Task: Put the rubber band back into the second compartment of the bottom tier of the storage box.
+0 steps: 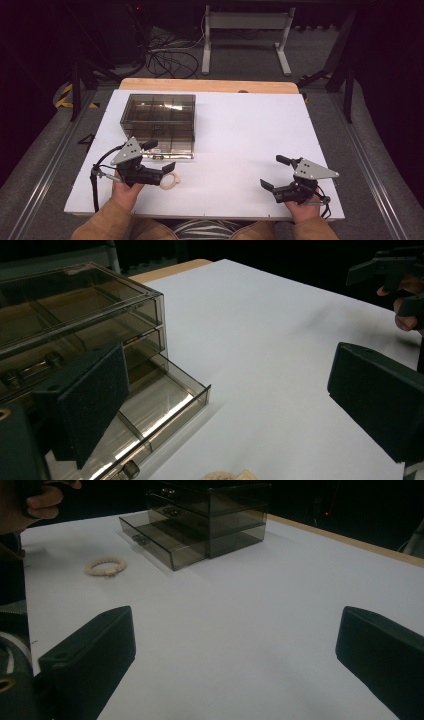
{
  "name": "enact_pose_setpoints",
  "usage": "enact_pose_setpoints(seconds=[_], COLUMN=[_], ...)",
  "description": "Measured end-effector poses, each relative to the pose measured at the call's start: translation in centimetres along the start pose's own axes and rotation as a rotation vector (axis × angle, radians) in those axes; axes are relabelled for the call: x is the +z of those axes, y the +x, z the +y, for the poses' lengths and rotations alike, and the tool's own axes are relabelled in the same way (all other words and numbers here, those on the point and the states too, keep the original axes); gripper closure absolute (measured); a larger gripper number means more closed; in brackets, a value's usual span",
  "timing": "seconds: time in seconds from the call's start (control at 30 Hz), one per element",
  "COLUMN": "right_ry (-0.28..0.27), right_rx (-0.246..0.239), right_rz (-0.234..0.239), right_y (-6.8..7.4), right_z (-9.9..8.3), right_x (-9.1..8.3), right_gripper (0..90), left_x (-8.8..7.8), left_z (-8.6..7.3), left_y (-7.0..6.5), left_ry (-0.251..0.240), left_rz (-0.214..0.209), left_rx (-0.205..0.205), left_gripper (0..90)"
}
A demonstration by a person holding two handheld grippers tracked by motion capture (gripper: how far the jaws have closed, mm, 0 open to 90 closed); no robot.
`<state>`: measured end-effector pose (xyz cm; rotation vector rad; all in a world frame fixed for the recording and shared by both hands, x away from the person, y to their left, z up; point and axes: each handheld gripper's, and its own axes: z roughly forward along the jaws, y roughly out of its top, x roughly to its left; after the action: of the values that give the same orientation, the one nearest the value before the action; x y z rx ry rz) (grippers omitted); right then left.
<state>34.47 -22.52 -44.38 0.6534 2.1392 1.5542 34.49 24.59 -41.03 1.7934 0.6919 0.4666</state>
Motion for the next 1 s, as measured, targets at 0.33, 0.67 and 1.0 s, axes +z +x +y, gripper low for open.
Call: enact_pose_setpoints(seconds=[0.33,0.67,1.0], right_ry=[0.004,0.004,0.007], right_rx=[0.001,0.001,-0.003], right_rz=[0.002,0.007,0.011], right_y=[0.01,0.03,0.00], right_z=[0.00,0.00,0.00], right_x=[0.05,0.06,0.07], right_gripper=[3.1,3.3,3.5], left_x=[-0.38,-0.12,0.44], left_z=[0.24,0.64,0.41], left_y=[0.11,0.04,0.30], left_ry=[0.021,0.139,0.244], left_rz=[-0.001,-0.021,-0.031], left_rx=[0.010,0.015,0.001], left_gripper=[7.7,19.4,27.7])
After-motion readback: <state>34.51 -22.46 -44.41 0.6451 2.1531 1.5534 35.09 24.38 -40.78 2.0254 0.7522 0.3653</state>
